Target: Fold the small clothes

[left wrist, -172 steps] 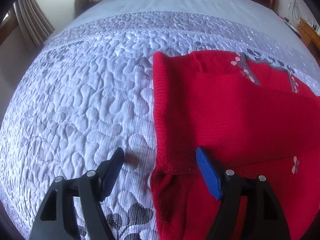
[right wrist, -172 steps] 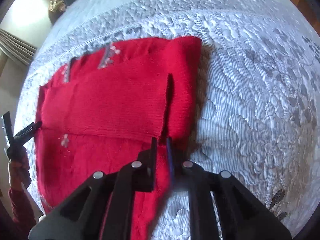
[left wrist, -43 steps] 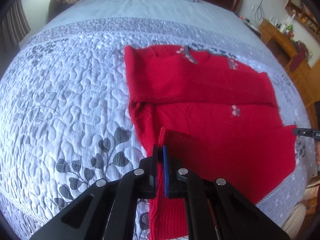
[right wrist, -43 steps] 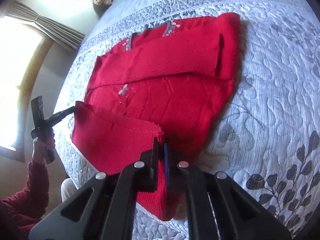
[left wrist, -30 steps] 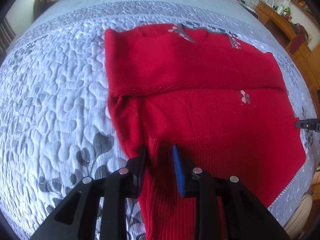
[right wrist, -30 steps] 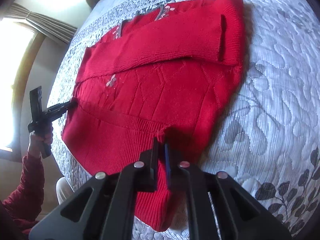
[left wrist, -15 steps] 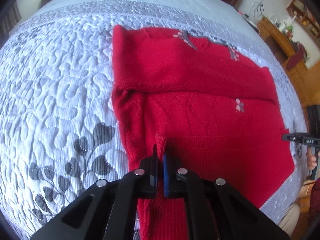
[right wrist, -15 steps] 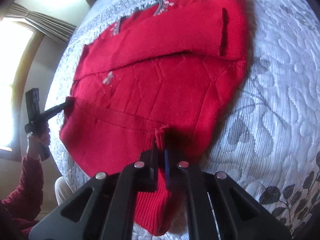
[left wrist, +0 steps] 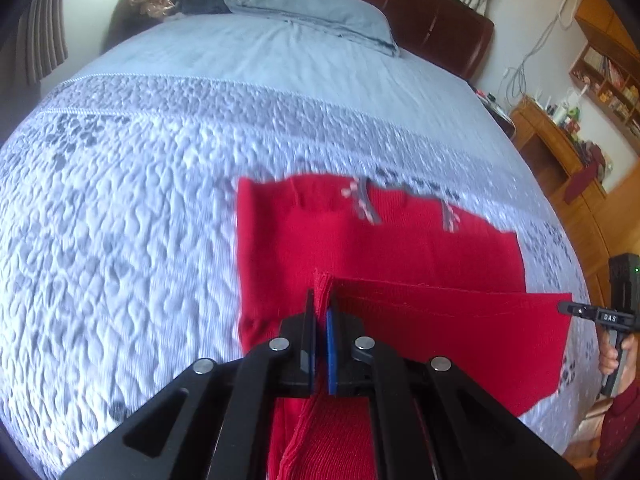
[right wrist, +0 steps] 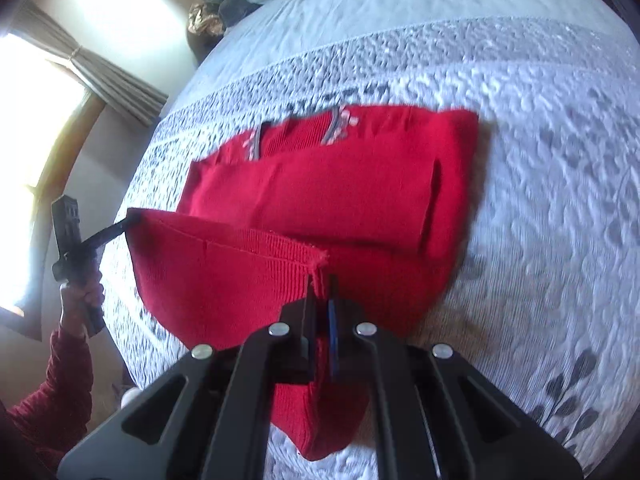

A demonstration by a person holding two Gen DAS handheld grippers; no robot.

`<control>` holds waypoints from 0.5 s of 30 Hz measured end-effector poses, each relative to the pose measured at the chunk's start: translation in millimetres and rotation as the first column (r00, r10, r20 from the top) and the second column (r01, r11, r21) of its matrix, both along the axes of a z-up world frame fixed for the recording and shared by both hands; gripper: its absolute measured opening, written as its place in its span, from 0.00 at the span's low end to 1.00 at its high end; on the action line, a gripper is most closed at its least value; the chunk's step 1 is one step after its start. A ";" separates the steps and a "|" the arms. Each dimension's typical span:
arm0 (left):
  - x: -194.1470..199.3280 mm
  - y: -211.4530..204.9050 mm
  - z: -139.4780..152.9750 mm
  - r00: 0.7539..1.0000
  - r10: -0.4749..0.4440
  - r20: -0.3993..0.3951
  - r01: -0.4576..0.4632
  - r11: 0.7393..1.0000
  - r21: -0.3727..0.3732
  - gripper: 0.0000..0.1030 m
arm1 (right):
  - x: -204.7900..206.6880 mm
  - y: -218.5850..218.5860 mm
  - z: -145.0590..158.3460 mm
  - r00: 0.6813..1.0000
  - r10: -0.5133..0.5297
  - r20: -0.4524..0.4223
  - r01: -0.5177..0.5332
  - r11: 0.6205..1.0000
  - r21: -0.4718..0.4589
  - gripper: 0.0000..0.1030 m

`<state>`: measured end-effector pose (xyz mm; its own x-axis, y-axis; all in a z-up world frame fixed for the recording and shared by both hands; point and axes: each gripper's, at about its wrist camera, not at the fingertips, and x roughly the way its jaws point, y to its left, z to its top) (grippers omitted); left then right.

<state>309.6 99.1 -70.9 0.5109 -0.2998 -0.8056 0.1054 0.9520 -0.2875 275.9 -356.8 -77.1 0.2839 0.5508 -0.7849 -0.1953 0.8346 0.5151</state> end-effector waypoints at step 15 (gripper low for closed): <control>167.8 -30.0 -54.7 0.995 0.085 -0.044 -0.079 0.988 0.129 0.04 | 179.0 7.2 -40.9 0.987 -0.147 -0.063 0.135 0.978 -0.157 0.03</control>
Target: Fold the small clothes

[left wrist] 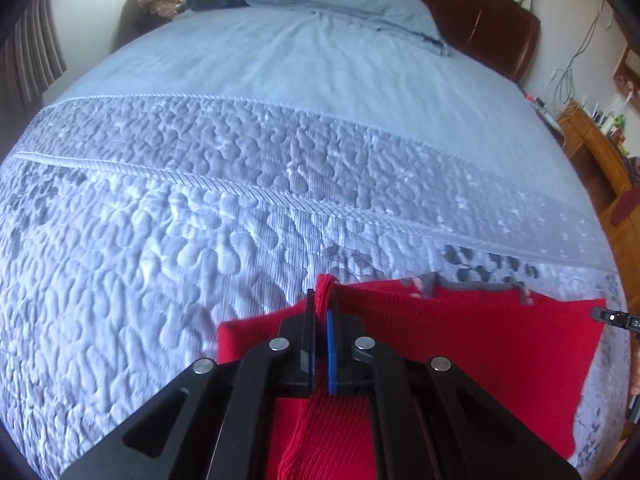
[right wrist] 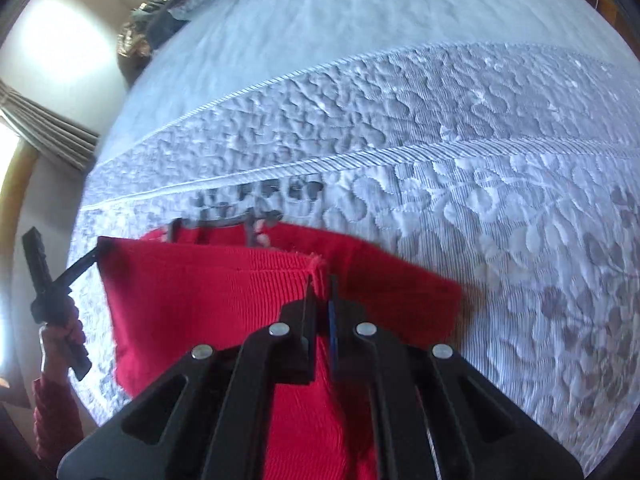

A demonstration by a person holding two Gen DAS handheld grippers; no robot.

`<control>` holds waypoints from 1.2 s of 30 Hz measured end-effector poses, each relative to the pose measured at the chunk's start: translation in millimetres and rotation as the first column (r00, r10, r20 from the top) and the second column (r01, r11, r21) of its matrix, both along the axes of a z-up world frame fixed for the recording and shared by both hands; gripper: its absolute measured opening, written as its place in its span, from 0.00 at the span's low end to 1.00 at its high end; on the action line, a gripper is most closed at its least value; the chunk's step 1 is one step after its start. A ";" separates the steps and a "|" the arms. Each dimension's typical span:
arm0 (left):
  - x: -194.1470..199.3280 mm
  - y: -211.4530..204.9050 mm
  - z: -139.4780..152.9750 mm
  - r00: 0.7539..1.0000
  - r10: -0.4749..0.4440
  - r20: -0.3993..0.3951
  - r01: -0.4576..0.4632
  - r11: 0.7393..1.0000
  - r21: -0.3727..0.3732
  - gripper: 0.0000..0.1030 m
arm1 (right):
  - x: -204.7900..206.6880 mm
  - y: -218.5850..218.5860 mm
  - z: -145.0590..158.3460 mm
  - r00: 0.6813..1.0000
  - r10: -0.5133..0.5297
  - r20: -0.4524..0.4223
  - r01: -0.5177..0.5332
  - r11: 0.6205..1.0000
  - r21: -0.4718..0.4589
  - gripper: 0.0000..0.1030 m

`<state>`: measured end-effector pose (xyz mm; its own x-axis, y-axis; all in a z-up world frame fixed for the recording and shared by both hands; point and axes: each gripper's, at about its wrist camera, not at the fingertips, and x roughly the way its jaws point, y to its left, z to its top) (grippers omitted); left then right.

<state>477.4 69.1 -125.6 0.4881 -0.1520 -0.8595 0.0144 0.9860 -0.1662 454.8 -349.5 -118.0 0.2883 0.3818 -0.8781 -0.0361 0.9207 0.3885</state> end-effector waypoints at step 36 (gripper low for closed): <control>-194.0 23.7 -30.3 0.978 -0.003 -0.206 -0.006 0.999 -0.047 0.43 | -212.6 4.2 -27.1 0.978 0.165 -0.130 -0.152 0.983 0.101 0.06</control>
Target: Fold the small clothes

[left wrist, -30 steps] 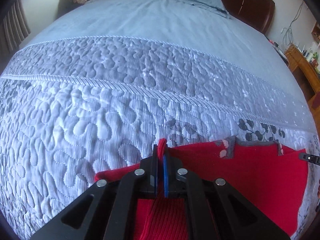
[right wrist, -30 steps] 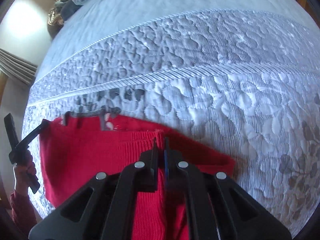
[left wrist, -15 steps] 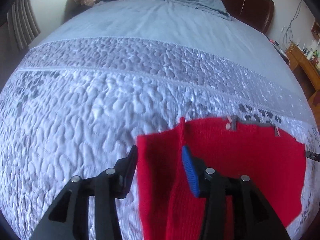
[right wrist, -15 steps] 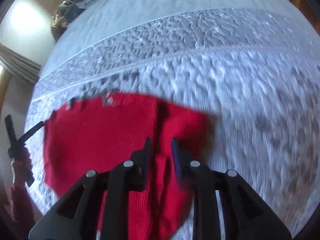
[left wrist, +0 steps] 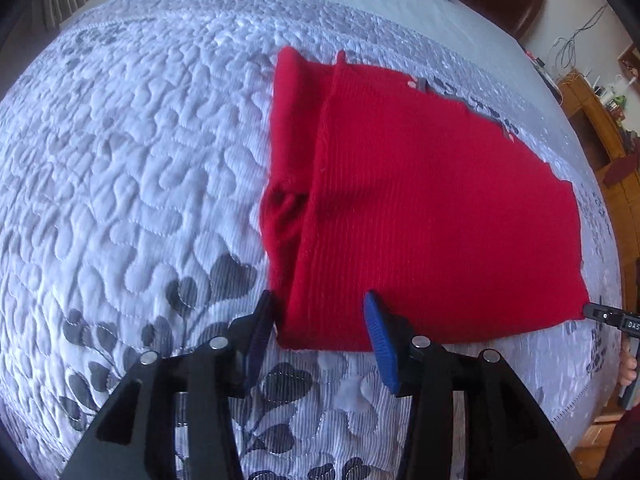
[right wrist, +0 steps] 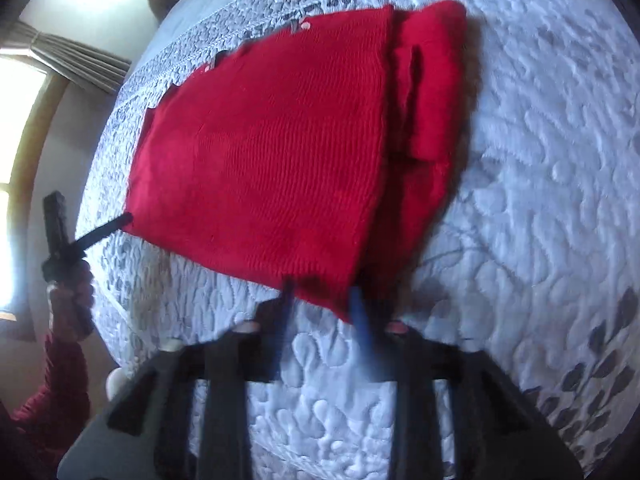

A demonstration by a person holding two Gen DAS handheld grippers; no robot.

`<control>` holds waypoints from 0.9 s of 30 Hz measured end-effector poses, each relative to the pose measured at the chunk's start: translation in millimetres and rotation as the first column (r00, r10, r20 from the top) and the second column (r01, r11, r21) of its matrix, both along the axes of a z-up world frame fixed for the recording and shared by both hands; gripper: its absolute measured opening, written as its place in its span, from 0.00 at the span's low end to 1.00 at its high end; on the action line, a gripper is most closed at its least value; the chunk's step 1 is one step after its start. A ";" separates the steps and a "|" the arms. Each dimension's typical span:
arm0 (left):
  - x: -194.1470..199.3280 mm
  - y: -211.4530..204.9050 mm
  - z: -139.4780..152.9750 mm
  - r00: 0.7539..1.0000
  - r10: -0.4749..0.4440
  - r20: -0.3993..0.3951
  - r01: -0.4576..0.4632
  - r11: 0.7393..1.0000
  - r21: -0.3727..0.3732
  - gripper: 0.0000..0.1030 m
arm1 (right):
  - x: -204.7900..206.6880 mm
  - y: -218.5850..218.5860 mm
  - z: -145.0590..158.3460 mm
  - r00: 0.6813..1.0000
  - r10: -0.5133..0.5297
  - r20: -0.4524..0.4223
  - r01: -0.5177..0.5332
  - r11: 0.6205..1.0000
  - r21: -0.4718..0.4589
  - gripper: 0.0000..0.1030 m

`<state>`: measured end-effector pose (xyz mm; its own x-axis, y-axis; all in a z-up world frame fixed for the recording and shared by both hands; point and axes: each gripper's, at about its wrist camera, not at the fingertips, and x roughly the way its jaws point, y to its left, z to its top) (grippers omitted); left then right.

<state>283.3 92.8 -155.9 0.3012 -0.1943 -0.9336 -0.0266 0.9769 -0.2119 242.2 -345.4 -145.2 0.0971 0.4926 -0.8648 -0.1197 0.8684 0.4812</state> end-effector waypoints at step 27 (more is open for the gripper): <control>-5.6 24.6 5.1 0.993 0.086 -0.083 -0.092 0.992 -0.081 0.71 | -12.3 -31.6 18.7 0.989 -0.146 -0.003 0.146 0.989 -0.032 0.62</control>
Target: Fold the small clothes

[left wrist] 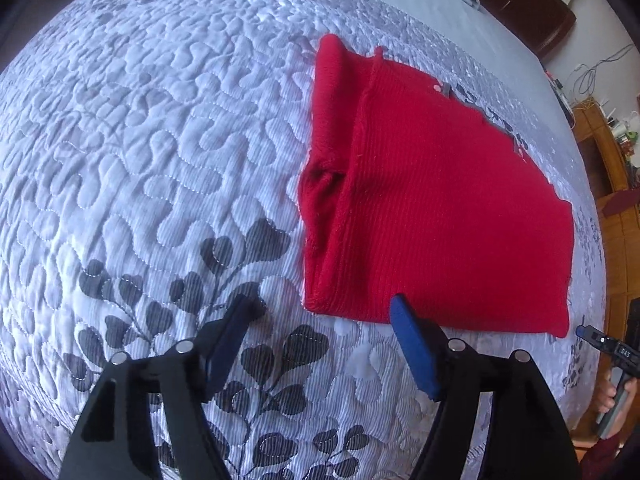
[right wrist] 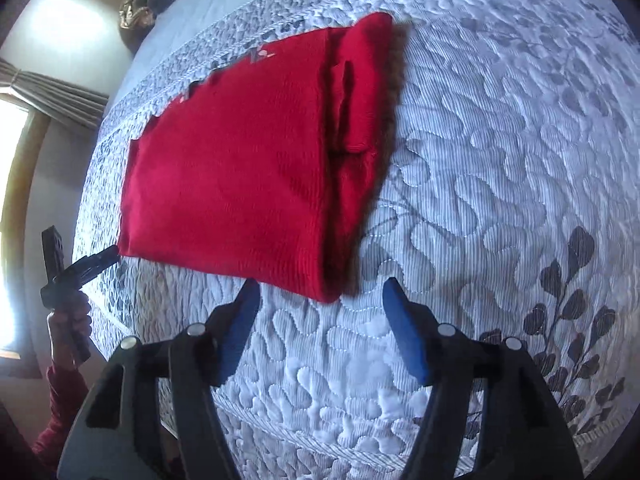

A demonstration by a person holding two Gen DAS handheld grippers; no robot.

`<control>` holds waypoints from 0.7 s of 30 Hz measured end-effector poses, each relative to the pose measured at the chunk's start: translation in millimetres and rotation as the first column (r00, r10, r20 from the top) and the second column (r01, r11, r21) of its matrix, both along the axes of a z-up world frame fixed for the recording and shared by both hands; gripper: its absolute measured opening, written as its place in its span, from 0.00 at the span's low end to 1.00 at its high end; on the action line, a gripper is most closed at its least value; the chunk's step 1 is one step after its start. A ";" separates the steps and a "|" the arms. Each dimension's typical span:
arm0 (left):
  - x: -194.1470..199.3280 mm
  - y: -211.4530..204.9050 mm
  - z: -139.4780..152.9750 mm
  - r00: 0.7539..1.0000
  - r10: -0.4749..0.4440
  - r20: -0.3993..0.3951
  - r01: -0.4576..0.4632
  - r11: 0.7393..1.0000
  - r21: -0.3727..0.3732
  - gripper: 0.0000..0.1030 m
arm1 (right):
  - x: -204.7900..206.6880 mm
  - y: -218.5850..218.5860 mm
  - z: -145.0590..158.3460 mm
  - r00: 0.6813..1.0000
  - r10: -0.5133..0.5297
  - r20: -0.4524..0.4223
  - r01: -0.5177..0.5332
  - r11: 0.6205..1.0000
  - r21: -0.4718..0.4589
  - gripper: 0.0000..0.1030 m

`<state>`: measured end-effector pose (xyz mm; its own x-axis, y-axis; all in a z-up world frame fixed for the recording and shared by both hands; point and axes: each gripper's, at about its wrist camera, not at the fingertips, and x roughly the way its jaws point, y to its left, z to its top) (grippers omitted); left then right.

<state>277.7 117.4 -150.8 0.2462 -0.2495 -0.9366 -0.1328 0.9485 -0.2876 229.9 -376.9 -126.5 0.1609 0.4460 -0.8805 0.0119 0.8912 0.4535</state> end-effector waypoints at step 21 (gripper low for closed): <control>43.1 -19.8 -22.1 1.000 -0.007 -0.028 0.005 0.998 -0.069 0.39 | 37.8 12.3 -46.3 1.000 0.000 -0.026 0.003 0.993 0.119 0.44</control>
